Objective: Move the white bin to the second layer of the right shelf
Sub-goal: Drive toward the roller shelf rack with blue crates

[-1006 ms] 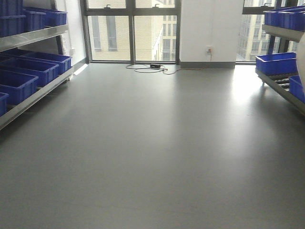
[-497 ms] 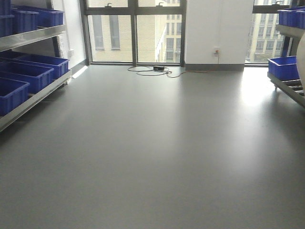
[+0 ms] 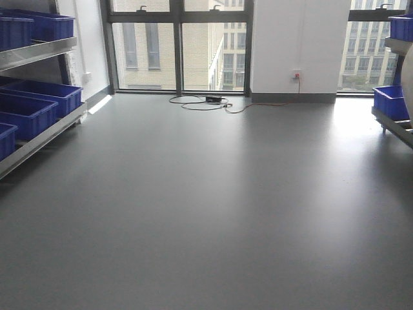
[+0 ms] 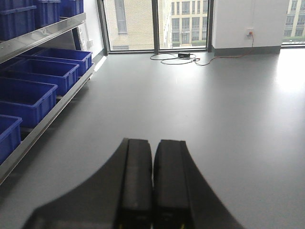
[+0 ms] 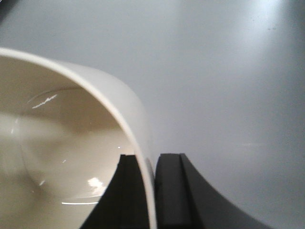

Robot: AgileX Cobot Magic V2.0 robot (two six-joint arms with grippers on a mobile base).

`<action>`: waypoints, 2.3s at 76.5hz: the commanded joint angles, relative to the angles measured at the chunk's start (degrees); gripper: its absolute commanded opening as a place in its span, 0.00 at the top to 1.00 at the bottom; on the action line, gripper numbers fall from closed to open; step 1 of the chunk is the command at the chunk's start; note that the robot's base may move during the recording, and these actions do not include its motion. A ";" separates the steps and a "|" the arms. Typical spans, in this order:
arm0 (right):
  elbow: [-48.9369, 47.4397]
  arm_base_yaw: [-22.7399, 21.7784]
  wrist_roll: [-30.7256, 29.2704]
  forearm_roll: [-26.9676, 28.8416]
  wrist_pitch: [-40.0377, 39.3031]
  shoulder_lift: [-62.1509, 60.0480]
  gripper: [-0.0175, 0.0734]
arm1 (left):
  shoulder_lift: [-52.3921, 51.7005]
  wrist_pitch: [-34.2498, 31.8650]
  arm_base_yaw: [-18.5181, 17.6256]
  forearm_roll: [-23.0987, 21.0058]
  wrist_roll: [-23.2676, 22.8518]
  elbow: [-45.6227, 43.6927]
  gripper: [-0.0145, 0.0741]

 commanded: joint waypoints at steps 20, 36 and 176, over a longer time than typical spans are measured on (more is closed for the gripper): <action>-1.75 -0.28 -0.22 0.54 -4.94 0.34 0.75 | -0.90 -5.01 -0.07 0.00 -0.30 2.11 0.74; -1.75 -0.28 -0.22 0.54 -4.94 0.34 0.75 | -0.90 -5.01 -0.07 0.00 -0.30 2.11 0.74; -1.75 -0.23 -0.22 0.54 -4.95 0.34 0.75 | -0.90 -5.01 -0.07 0.00 -0.30 2.11 0.74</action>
